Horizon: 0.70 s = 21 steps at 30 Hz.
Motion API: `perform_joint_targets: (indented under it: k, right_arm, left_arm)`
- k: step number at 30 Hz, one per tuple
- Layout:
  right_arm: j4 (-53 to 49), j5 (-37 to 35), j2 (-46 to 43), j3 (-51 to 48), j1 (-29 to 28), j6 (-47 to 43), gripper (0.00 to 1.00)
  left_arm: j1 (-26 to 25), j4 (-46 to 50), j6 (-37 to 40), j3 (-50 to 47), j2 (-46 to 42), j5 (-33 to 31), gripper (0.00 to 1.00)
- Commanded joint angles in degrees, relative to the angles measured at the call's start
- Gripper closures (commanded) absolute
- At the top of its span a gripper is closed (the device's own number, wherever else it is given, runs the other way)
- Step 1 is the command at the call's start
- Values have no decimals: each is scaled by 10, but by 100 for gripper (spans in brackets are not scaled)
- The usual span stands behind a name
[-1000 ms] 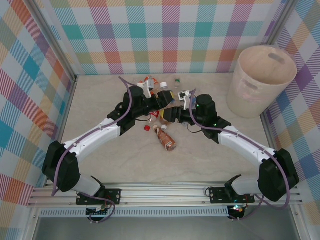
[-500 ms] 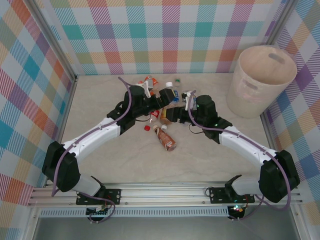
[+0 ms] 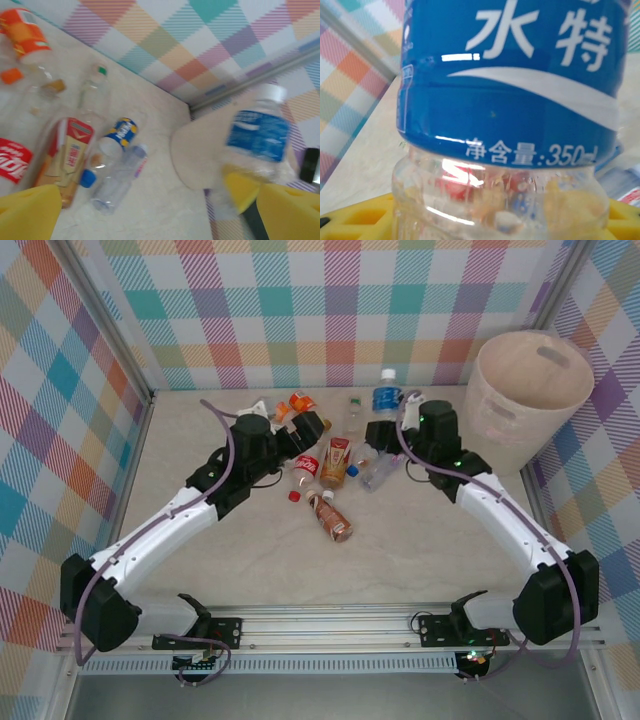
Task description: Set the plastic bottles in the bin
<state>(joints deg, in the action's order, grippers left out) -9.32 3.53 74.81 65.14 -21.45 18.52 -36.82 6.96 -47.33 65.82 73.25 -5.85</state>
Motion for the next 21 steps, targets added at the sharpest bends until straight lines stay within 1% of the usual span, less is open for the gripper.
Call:
perform_joint_targets:
  k: [1,2,5,10,15,21]
  right_arm:
    - [-36,-31,6,57,43,-48,51]
    - [-35,-30,8,70,60,-56,52]
    - [-37,-37,22,111,99,-85,52]
    - [-48,-56,63,192,149,-115,51]
    - [-56,-65,106,264,199,-106,51]
    - [-68,-99,153,318,250,-85,50]
  left_arm:
    - [3,85,-18,-14,-20,-103,0]
    - [3,118,-27,-16,-25,-121,0]
    - [7,163,-54,-22,-33,-159,0]
    - [16,175,-73,-44,-47,-164,0]
    - [22,185,-76,-48,-54,-164,0]
    - [27,193,-75,-49,-56,-164,0]
